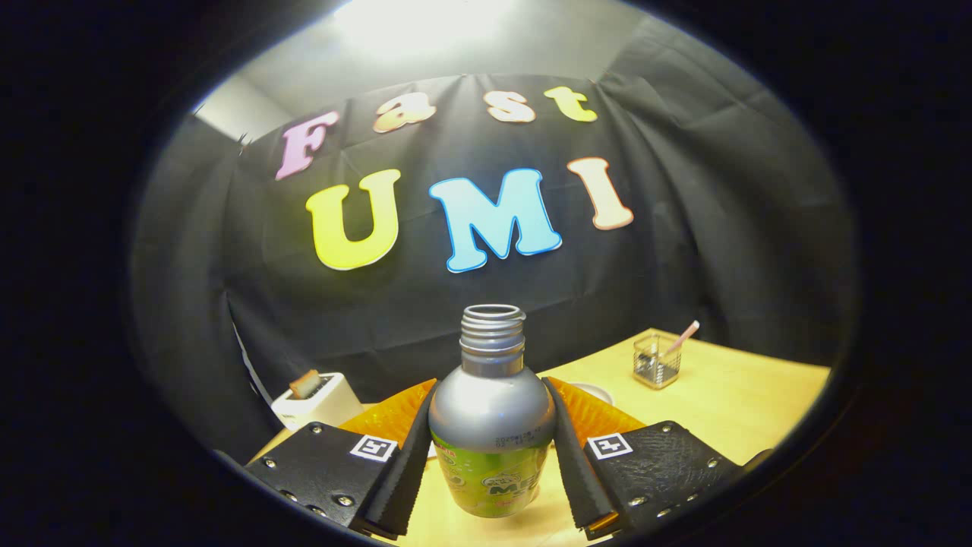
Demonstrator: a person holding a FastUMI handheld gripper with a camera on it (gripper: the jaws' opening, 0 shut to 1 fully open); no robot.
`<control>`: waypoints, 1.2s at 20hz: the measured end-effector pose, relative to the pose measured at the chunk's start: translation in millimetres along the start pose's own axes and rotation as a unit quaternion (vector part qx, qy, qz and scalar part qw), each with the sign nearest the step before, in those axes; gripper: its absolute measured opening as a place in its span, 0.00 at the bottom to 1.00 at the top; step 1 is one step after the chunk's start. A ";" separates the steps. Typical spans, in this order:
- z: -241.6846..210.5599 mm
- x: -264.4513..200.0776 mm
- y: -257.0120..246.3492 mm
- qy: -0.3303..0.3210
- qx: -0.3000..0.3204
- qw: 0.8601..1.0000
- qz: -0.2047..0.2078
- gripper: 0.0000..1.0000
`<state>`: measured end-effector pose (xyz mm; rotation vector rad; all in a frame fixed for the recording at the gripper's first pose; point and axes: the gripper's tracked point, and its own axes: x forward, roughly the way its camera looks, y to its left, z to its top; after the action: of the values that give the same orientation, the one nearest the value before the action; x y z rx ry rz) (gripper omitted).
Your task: Take the bottle from table, then pour the juice into the cup, finally place the bottle on the coaster
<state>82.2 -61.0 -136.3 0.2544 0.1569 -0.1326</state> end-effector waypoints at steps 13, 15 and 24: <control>-30.7 54.2 19.6 0.002 -0.101 0.995 -0.022 0.77; -47.4 64.8 20.7 0.003 -0.089 0.996 -0.017 0.77; -122.3 101.4 24.9 0.044 -0.103 0.994 -0.019 0.77</control>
<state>168.4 -16.5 -264.5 0.0517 0.2619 -0.1420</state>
